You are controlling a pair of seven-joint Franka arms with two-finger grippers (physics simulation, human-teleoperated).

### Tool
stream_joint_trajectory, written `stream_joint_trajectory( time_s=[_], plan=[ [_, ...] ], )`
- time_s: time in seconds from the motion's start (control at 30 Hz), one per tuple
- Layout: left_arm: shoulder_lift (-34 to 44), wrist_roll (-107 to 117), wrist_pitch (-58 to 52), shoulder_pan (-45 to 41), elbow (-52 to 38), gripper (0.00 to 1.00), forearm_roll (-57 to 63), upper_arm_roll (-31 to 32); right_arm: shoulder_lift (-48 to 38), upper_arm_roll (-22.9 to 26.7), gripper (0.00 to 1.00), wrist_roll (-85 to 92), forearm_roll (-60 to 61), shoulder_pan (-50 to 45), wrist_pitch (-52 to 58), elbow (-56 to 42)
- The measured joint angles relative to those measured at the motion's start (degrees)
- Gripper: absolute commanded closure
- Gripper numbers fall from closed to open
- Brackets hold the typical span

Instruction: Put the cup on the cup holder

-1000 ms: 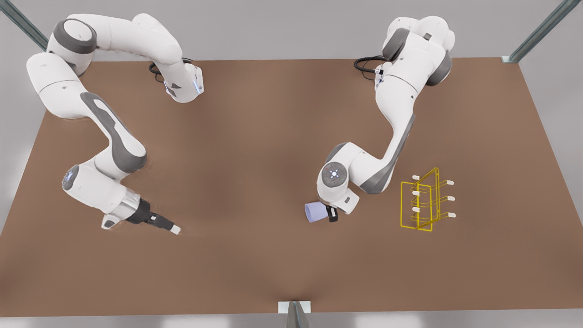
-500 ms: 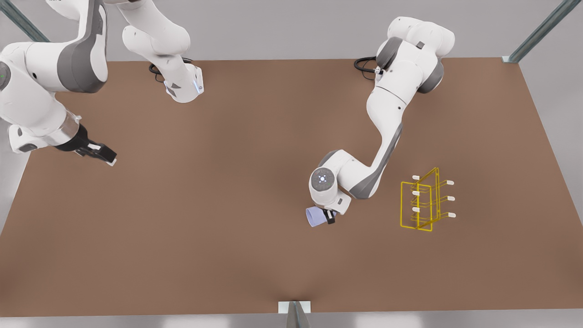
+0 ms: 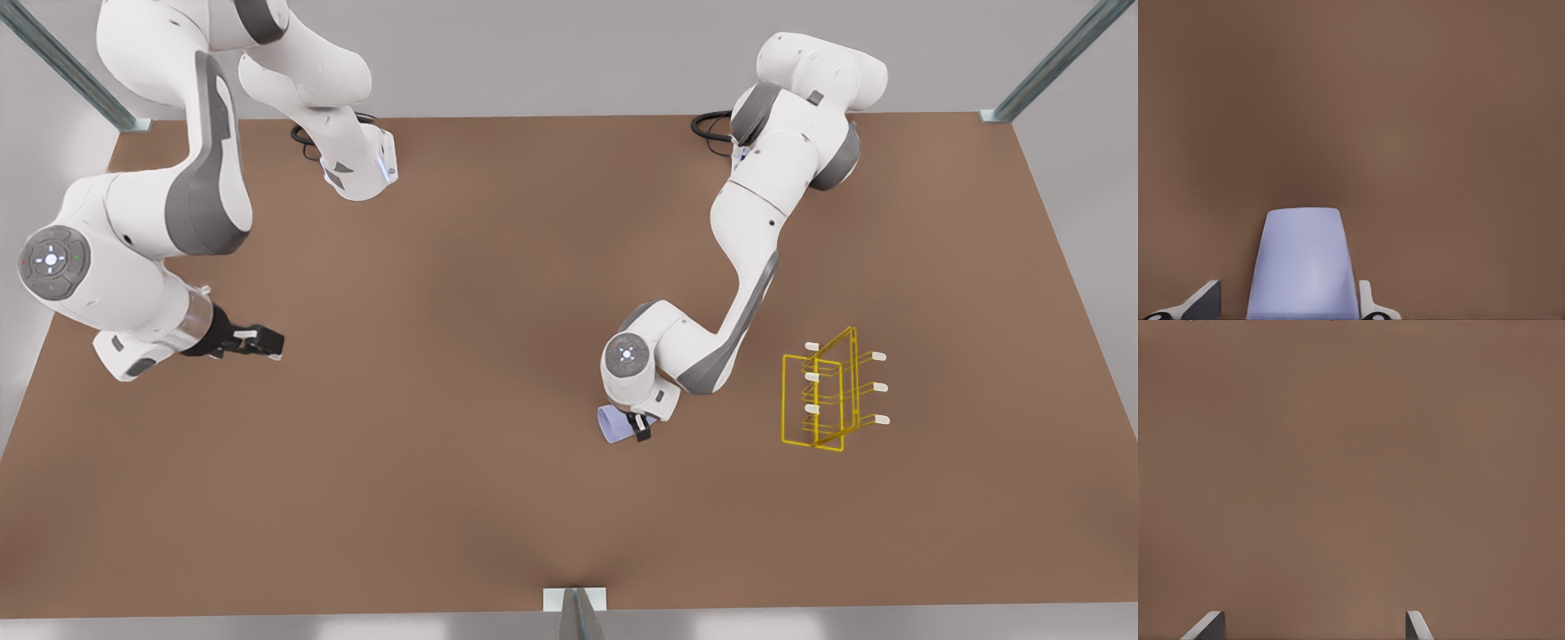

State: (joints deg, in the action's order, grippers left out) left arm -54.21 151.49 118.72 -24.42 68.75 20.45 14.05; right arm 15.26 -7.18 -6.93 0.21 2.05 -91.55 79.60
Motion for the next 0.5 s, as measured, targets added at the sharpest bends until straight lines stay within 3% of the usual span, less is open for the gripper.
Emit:
stream_joint_trajectory(
  time_s=[0.5],
  plan=[
    [-3.52, 1.61, 6.18, 0.07, -0.08, 0.00, -0.13, 0.00, 0.00, -1.94, 0.00, 4.84, -0.06, 0.14, -3.79, 0.03]
  ],
)
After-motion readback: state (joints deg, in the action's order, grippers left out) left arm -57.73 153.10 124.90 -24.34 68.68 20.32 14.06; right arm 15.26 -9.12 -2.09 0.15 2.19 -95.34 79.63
